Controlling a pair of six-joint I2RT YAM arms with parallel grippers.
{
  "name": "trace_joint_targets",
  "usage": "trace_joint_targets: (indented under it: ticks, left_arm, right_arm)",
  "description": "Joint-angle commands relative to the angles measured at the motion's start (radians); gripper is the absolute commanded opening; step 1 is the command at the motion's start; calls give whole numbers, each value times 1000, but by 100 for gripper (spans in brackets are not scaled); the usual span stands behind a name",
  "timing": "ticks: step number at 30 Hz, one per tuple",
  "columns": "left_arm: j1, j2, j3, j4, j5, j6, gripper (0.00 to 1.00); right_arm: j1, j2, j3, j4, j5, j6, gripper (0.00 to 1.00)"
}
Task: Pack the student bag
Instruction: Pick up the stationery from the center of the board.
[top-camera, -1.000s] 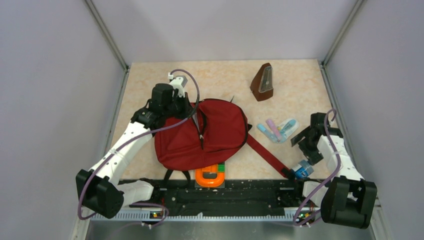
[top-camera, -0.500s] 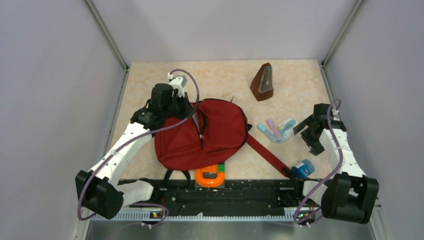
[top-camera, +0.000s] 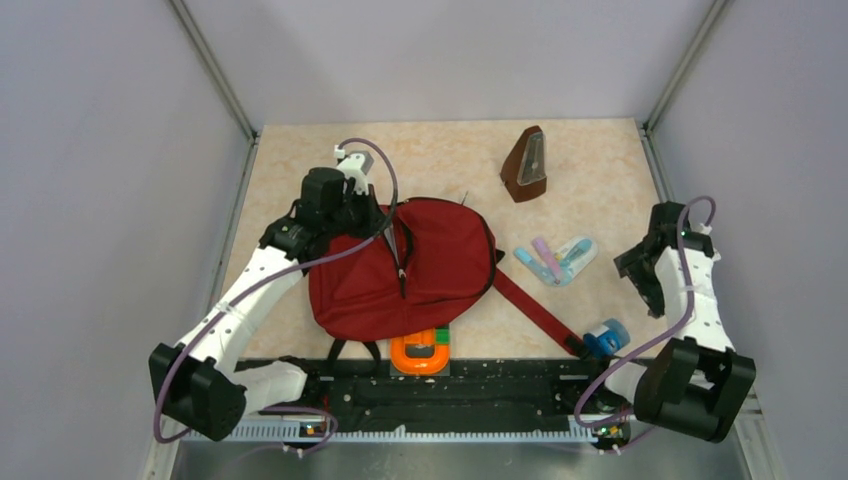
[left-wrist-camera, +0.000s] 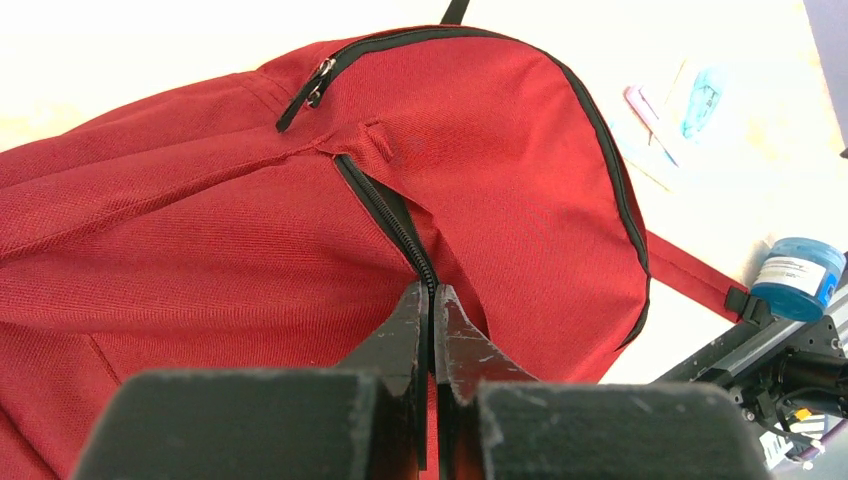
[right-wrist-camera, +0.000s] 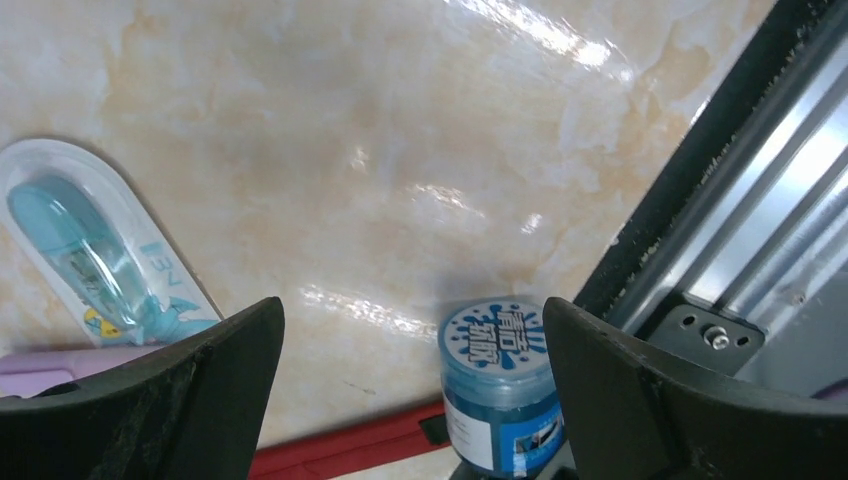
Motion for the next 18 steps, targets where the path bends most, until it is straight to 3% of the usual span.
trace_joint_targets:
  ticks: [1, 5, 14, 18]
  left_arm:
    - [-12, -77, 18, 94, 47, -14, 0]
    - [-13, -81, 18, 96, 53, -17, 0]
    - [-14, -78, 15, 101, 58, -23, 0]
    - [-15, -73, 14, 101, 62, -24, 0]
  right_arm:
    - [-14, -41, -2, -132, -7, 34, 99]
    - [-14, -52, -78, -169, -68, 58, 99]
    - [-14, -104, -241, -60, -167, 89, 97]
    - [-13, -105, -290, 23, -175, 94, 91]
